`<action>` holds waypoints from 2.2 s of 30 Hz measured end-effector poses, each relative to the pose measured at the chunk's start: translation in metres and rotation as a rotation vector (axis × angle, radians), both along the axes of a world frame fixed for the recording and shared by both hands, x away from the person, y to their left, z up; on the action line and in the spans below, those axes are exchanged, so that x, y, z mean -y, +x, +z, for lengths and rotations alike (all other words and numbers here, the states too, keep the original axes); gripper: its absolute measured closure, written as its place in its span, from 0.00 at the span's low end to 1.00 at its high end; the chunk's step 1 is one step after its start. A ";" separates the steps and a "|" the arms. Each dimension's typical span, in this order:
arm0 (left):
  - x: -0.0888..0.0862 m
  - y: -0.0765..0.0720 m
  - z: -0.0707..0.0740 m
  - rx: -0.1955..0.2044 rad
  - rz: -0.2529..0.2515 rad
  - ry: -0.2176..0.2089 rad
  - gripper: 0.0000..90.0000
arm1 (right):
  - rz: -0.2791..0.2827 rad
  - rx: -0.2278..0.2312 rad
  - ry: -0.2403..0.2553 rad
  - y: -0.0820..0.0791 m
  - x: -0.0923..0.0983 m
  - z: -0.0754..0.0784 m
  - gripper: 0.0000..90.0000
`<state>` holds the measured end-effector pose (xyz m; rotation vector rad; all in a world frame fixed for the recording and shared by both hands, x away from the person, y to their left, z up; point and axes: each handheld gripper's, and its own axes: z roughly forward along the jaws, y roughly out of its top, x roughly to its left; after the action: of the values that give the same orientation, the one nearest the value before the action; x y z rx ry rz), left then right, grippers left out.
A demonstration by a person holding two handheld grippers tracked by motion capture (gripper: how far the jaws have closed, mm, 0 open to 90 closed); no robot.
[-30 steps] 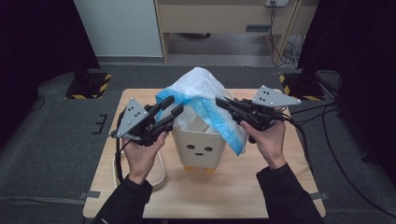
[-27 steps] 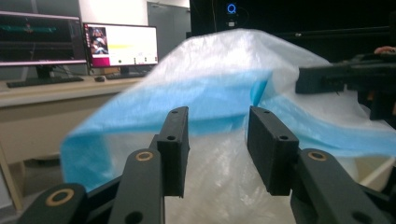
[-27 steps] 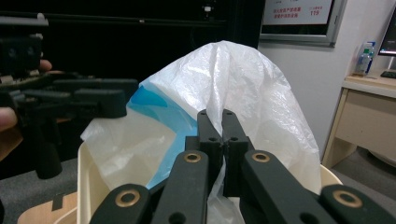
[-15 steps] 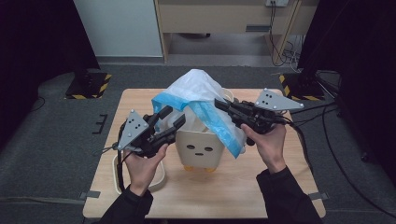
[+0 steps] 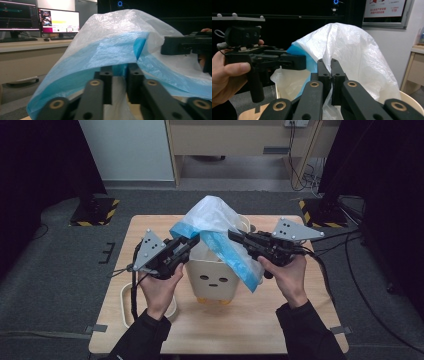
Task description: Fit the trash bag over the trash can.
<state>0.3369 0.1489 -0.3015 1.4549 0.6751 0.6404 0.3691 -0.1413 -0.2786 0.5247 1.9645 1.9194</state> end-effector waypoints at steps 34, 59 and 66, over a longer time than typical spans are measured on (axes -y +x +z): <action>-0.028 -0.055 -0.016 -0.108 -0.238 -0.024 1.00 | -0.328 -0.080 -0.017 0.030 0.038 -0.017 0.98; -0.037 -0.055 -0.012 -0.016 -0.047 -0.040 0.46 | -0.256 0.003 0.053 0.019 0.055 -0.023 0.60; -0.035 -0.048 -0.005 -0.024 -0.071 -0.106 0.47 | -0.187 0.026 0.074 -0.001 0.063 -0.010 0.48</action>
<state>0.2888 0.1840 -0.3064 1.3840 0.6630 0.5253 0.3684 -0.2041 -0.2888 0.6745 1.7665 1.8776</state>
